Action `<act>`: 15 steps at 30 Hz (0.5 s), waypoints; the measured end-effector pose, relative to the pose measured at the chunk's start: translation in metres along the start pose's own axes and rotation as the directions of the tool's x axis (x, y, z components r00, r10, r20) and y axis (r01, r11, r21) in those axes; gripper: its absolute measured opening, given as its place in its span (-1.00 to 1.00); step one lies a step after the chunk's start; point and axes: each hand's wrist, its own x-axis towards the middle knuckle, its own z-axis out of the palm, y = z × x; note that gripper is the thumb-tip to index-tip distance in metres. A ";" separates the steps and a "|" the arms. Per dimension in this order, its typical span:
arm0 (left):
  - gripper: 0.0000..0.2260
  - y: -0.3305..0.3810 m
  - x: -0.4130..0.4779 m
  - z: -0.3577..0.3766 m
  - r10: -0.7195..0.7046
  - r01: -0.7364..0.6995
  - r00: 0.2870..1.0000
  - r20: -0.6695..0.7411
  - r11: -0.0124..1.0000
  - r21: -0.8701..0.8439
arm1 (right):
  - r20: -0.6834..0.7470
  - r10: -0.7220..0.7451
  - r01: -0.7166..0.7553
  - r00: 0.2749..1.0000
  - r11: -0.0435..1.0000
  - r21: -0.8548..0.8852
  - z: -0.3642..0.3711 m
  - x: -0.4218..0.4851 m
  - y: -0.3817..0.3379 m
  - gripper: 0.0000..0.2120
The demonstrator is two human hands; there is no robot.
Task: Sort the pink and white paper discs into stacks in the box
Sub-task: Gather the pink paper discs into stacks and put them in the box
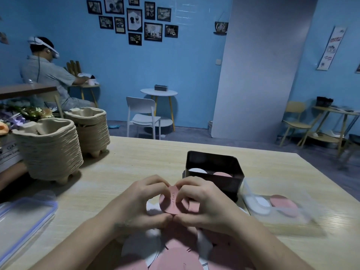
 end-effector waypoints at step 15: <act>-0.78 -0.009 0.022 0.019 0.016 0.010 0.989 -0.145 0.984 0.177 | -0.176 0.378 -0.395 0.909 0.916 -0.073 -0.109 -0.001 0.074 -0.69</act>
